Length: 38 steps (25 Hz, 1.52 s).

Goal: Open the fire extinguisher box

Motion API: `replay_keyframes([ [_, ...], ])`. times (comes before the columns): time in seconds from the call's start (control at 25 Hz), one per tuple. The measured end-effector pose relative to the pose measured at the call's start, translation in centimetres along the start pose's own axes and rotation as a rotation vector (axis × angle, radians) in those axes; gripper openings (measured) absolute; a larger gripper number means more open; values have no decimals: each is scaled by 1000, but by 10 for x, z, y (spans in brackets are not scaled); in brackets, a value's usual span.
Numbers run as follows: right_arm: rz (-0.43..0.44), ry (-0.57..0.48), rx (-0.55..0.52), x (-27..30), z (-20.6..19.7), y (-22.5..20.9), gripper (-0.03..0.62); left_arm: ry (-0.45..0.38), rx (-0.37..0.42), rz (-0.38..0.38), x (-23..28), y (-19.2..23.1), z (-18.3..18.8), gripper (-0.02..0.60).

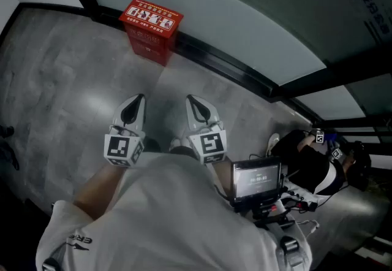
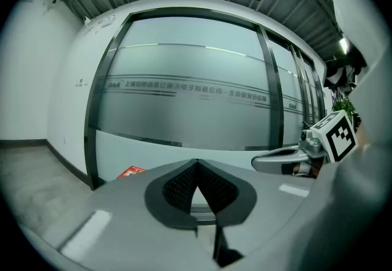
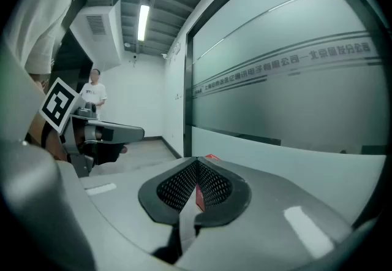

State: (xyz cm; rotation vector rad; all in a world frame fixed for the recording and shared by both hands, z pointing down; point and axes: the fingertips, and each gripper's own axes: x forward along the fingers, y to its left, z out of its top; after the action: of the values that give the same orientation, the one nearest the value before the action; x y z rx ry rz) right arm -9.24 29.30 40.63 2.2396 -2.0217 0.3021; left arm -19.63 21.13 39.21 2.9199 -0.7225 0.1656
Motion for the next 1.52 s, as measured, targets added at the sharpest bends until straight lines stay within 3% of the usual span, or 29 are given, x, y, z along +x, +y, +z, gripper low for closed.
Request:
replay_keyframes([
  [0.56, 6, 91, -74, 139, -2, -79, 14, 37, -18, 9, 142, 75, 0, 2],
  [0.8, -9, 177, -174, 213, -2, -111, 14, 74, -24, -14, 209, 123, 2, 2],
  [1.0, 29, 236, -268, 266, -13, -123, 14, 101, -49, -7, 248, 153, -7, 2],
  [1.2, 119, 286, -350, 303, -31, -133, 14, 137, -86, 77, 262, 170, -23, 2],
  [1.52, 300, 346, -483, 368, -73, -152, 14, 179, -114, 309, 289, 197, -43, 2],
])
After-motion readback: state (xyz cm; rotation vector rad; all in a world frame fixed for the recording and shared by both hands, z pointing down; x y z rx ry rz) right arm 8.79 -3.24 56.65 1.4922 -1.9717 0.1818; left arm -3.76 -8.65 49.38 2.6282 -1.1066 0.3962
